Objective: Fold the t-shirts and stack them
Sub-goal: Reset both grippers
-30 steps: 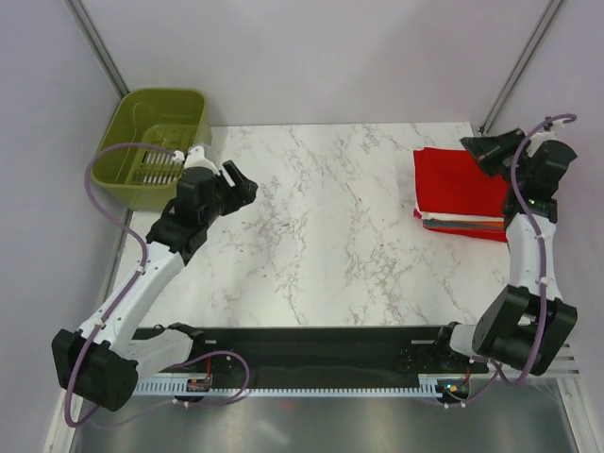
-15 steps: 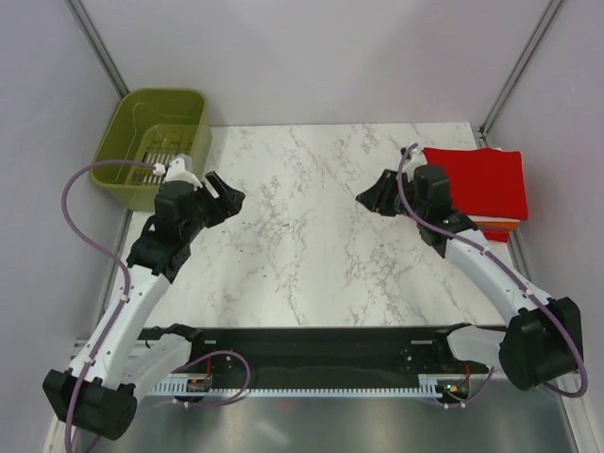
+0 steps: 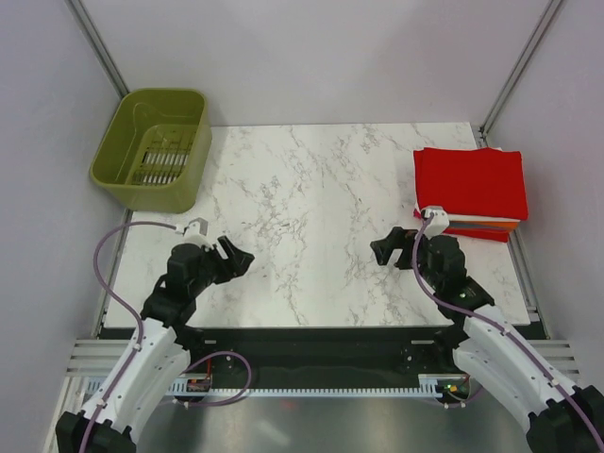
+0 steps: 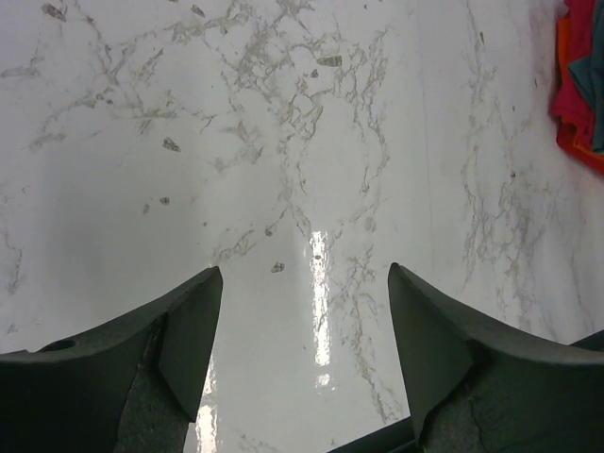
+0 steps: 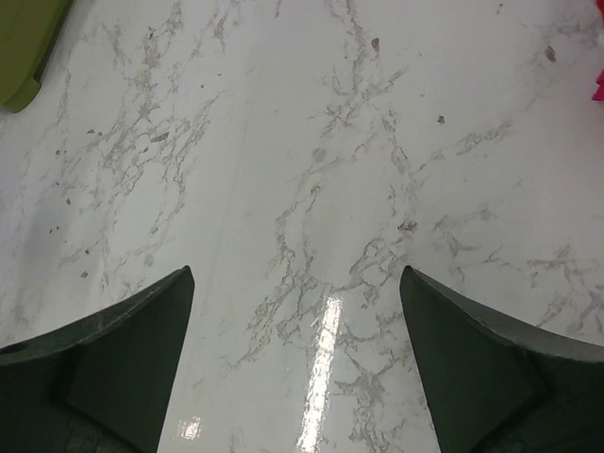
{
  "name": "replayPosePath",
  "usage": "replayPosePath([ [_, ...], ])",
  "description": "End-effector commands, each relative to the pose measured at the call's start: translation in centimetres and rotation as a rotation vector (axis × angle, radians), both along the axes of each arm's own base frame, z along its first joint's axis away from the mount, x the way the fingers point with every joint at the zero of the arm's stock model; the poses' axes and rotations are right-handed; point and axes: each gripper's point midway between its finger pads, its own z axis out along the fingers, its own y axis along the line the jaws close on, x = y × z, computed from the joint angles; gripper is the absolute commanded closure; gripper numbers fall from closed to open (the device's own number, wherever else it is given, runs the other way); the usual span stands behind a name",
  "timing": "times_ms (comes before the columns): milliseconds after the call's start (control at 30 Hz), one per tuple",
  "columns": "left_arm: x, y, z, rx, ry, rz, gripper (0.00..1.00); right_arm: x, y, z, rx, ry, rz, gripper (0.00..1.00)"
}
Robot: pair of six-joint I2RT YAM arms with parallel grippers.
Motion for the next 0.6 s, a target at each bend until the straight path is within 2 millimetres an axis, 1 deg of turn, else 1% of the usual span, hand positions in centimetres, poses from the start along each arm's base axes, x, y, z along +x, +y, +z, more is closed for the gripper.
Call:
replayPosePath([
  [0, 0.2, -0.6, 0.8, 0.006, -0.143, -0.071, 0.23, 0.5, -1.4, 0.0, 0.008, -0.050, -0.096, 0.02],
  [33, 0.1, -0.5, 0.3, 0.017, -0.156, -0.075, 0.23, 0.4, -1.6, -0.3, 0.001, -0.040, -0.105, 0.02],
  [67, -0.3, -1.2, -0.5, -0.010, -0.177, -0.110, 0.25, 0.4, -1.7, -0.4, -0.001, -0.039, -0.108, 0.02],
  [133, -0.8, -1.8, 0.5, -0.036, -0.247, -0.151, 0.25, 0.4, -2.2, -1.2, -0.011, -0.037, -0.132, 0.02],
  [200, -1.0, -1.6, 0.5, -0.041, -0.262, -0.146, 0.24, 0.3, -1.9, -1.5, -0.008, -0.026, -0.117, 0.02],
  [233, -1.0, -1.6, 0.9, -0.051, -0.282, -0.140, 0.23, 0.1, -1.9, -2.1, -0.008, -0.016, -0.114, 0.02],
  [333, -0.9, -1.4, 0.4, -0.049, -0.274, -0.127, 0.22, -0.2, -1.9, -3.0, -0.010, 0.010, -0.114, 0.03],
  [567, -1.1, -1.8, -0.3, -0.059, -0.223, -0.142, 0.23, -0.4, -2.1, -2.7, 0.018, -0.014, -0.131, 0.03],
])
